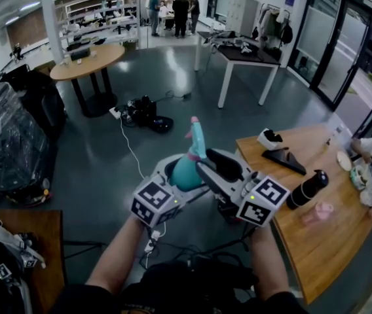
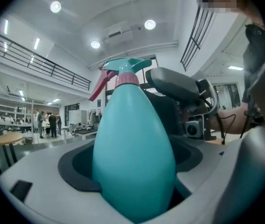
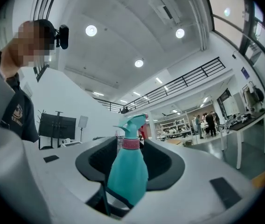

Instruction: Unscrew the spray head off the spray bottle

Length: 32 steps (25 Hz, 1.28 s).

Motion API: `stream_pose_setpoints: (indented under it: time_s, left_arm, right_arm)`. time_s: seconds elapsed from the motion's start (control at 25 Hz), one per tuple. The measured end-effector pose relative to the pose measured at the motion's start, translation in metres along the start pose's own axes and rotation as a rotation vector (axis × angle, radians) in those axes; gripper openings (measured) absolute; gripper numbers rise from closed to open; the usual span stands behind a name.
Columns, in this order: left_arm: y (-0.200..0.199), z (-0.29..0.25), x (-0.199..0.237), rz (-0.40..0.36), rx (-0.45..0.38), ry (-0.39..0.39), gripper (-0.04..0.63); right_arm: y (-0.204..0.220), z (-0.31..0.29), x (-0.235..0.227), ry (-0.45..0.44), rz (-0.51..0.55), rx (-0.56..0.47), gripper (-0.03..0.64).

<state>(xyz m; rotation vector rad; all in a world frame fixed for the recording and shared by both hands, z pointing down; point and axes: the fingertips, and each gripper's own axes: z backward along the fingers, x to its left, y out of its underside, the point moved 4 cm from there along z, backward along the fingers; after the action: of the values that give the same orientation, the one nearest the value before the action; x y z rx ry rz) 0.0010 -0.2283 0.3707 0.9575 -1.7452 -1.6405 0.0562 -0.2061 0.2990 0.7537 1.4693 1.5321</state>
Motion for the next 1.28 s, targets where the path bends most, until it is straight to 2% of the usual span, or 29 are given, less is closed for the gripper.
stream_pose_setpoints:
  time_s: [0.16, 0.4, 0.56, 0.68, 0.96, 1.28]
  left_arm:
    - [0.005, -0.007, 0.0, -0.027, 0.019, -0.06, 0.437]
    - [0.011, -0.008, 0.004, -0.063, 0.047, -0.177, 0.437]
    - [0.012, -0.009, 0.005, -0.084, 0.061, -0.197, 0.437]
    - [0.012, -0.009, 0.001, -0.087, 0.061, -0.166, 0.437]
    - [0.009, -0.007, -0.008, -0.085, 0.035, -0.034, 0.436]
    - [0.0, -0.003, -0.025, -0.071, 0.005, 0.155, 0.436]
  right_arm:
    - [0.003, -0.007, -0.003, 0.061, -0.008, 0.004, 0.172]
    - [0.008, -0.01, -0.006, 0.152, -0.016, 0.023, 0.124]
    - [0.009, -0.009, -0.008, 0.167, -0.027, 0.023, 0.134]
    - [0.01, -0.006, -0.009, 0.154, -0.037, 0.026, 0.133]
    - [0.008, 0.002, -0.005, 0.079, -0.025, 0.03, 0.13]
    - [0.001, 0.014, 0.003, -0.071, 0.002, 0.025, 0.13]
